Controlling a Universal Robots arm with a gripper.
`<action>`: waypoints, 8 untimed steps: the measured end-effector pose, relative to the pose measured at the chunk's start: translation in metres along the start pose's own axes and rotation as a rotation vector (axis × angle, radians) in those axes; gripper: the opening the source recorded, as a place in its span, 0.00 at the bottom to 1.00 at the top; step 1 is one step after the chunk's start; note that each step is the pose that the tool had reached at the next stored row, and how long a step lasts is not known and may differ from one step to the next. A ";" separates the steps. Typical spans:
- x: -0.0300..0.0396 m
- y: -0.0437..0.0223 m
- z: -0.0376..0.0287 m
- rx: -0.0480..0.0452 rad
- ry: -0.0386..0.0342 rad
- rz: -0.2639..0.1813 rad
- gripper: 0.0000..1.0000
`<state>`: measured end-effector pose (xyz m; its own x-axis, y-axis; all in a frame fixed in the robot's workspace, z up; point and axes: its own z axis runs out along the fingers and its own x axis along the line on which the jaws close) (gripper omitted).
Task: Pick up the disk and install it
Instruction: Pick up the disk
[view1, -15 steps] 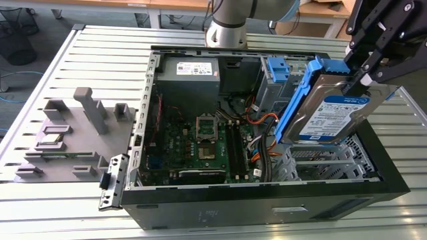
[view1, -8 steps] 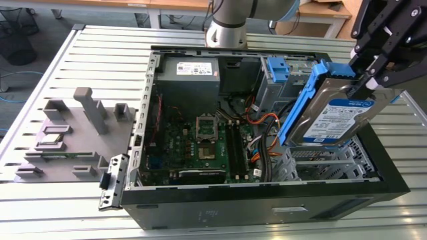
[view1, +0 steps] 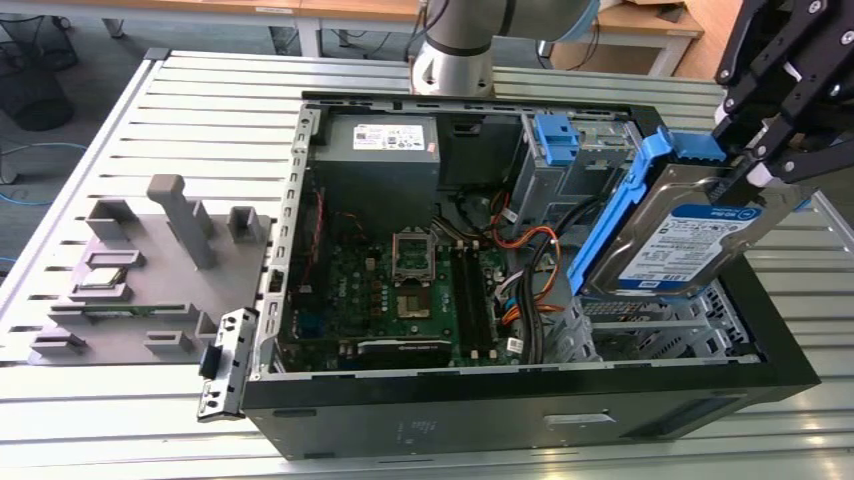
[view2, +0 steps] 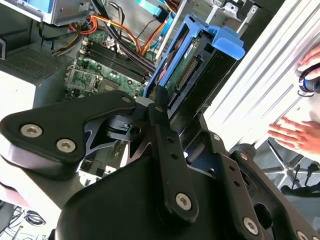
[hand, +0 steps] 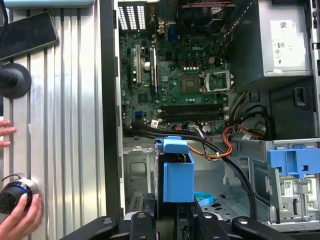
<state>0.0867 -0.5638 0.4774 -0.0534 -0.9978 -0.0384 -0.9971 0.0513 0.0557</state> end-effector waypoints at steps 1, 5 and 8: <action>0.0001 -0.0012 0.0004 0.0000 0.0000 -0.001 0.35; 0.0006 -0.0061 0.0020 -0.0002 0.0003 -0.006 0.35; 0.0011 -0.0093 0.0031 -0.0003 0.0003 -0.009 0.35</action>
<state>0.0958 -0.5653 0.4738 -0.0445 -0.9983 -0.0386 -0.9976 0.0423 0.0556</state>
